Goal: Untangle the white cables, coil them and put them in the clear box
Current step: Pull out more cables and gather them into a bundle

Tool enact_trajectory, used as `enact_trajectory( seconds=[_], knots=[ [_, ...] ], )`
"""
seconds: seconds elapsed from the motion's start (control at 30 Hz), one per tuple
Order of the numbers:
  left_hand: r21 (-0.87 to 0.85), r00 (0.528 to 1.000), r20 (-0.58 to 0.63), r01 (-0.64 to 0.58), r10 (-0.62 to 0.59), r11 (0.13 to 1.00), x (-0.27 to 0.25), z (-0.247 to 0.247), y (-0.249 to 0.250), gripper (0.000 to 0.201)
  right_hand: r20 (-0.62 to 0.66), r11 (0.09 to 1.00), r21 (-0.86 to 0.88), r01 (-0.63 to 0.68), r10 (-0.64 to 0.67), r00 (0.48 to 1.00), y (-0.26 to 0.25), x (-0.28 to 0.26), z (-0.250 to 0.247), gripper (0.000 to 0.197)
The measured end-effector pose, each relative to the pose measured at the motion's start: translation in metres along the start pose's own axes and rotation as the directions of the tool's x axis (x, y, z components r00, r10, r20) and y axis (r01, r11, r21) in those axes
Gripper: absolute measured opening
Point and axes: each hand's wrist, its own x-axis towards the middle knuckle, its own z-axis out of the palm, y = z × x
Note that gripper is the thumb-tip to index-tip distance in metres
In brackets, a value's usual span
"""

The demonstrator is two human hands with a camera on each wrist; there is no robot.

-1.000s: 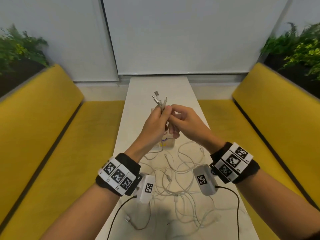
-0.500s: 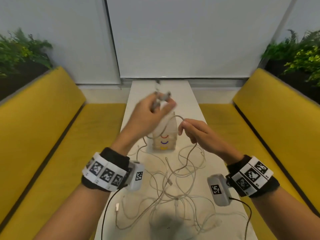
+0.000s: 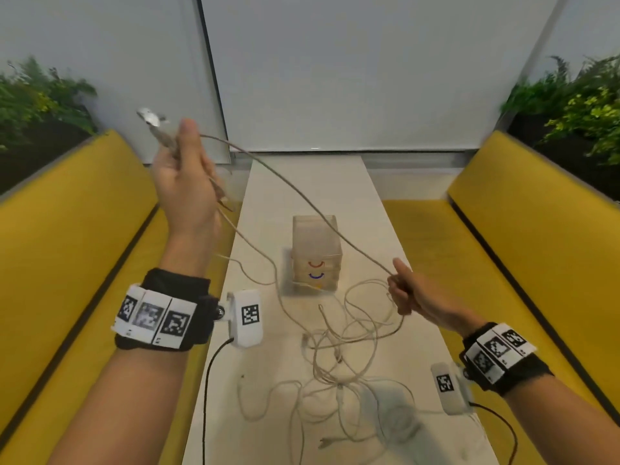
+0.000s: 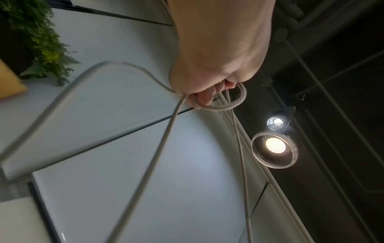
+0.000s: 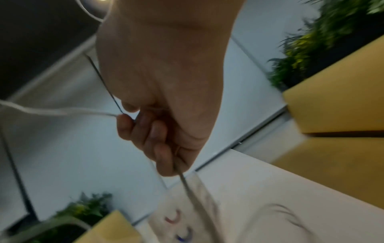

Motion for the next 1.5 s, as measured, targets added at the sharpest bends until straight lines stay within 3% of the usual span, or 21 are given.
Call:
enact_trajectory(
  seconds=[0.17, 0.23, 0.3, 0.37, 0.43, 0.47, 0.5, 0.57, 0.63, 0.73, 0.83, 0.97, 1.13, 1.2, 1.33, 1.4, 1.5],
  knots=[
    [-0.075, 0.983, -0.174, -0.077, 0.063, 0.994, 0.013, -0.011, 0.001, 0.038, -0.147, 0.977, -0.117, -0.178, 0.160, 0.976, 0.042, -0.011, -0.016, 0.062],
    [-0.029, 0.986, -0.155, -0.059, 0.053, 0.998, 0.012, -0.009, -0.004, 0.037, -0.226, 0.950, -0.234, -0.207, 0.154, 0.962, 0.049, -0.010, -0.021, 0.063],
    [0.077, 0.995, -0.081, -0.049, 0.055, 0.996, 0.007, -0.005, -0.013, 0.035, -0.218, 0.897, -0.373, -0.236, 0.163, 0.962, 0.050, -0.004, -0.025, 0.059],
    [0.169, 0.999, 0.034, -0.047, 0.042, 0.984, 0.001, -0.003, -0.022, 0.034, -0.091, 0.746, -0.602, -0.286, 0.292, 0.952, 0.040, 0.002, -0.022, 0.048],
    [0.145, 0.986, 0.165, 0.005, -0.029, 0.989, -0.004, -0.001, -0.027, 0.032, 0.010, 0.522, -0.801, -0.294, 0.502, 0.865, 0.030, 0.004, -0.017, 0.039],
    [0.101, 0.972, 0.224, 0.050, -0.072, 0.994, -0.005, -0.001, -0.028, 0.028, 0.010, 0.442, -0.853, -0.279, 0.548, 0.836, 0.030, 0.007, -0.015, 0.039],
    [0.057, 0.955, 0.273, 0.102, -0.113, 0.993, -0.007, 0.000, -0.027, 0.024, 0.006, 0.412, -0.874, -0.259, 0.542, 0.840, 0.031, 0.013, -0.014, 0.035],
    [0.014, 0.919, 0.345, 0.199, -0.192, 0.980, -0.007, 0.000, -0.027, 0.021, 0.007, 0.449, -0.870, -0.205, 0.426, 0.905, 0.035, 0.027, -0.009, 0.024],
    [0.012, 0.877, 0.397, 0.290, -0.270, 0.957, -0.008, 0.000, -0.029, 0.024, -0.009, 0.538, -0.828, -0.159, 0.270, 0.963, 0.043, 0.047, 0.002, 0.030],
    [0.026, 0.797, 0.475, 0.411, -0.373, 0.911, -0.010, 0.001, -0.031, 0.027, -0.060, 0.664, -0.736, -0.132, 0.130, 0.990, 0.069, 0.075, 0.026, 0.039],
    [0.080, 0.740, 0.522, 0.453, -0.424, 0.888, -0.014, 0.002, -0.035, 0.030, -0.050, 0.703, -0.704, -0.097, 0.088, 0.995, 0.102, 0.101, 0.052, 0.028],
    [0.196, 0.695, 0.553, 0.427, -0.459, 0.883, -0.023, -0.001, -0.038, 0.030, -0.056, 0.640, -0.754, -0.145, 0.157, 0.986, 0.135, 0.128, 0.089, 0.030],
    [0.271, 0.689, 0.518, 0.430, -0.507, 0.861, -0.024, -0.011, -0.033, 0.027, -0.039, 0.453, -0.875, -0.172, 0.287, 0.957, 0.163, 0.135, 0.114, 0.026],
    [0.229, 0.678, 0.532, 0.461, -0.507, 0.858, -0.020, -0.018, -0.032, 0.029, -0.061, 0.465, -0.860, -0.212, 0.318, 0.946, 0.165, 0.137, 0.114, 0.027],
    [0.141, 0.664, 0.565, 0.508, -0.490, 0.850, -0.011, -0.030, -0.035, 0.034, -0.045, 0.592, -0.757, -0.275, 0.373, 0.927, 0.154, 0.142, 0.095, 0.023],
    [0.121, 0.672, 0.562, 0.511, -0.483, 0.851, -0.011, -0.032, -0.038, 0.037, 0.009, 0.629, -0.731, -0.265, 0.398, 0.917, 0.146, 0.139, 0.084, 0.027],
    [0.149, 0.678, 0.543, 0.503, -0.496, 0.851, -0.016, -0.031, -0.042, 0.038, 0.050, 0.700, -0.672, -0.242, 0.368, 0.928, 0.130, 0.131, 0.068, 0.015]
  ],
)
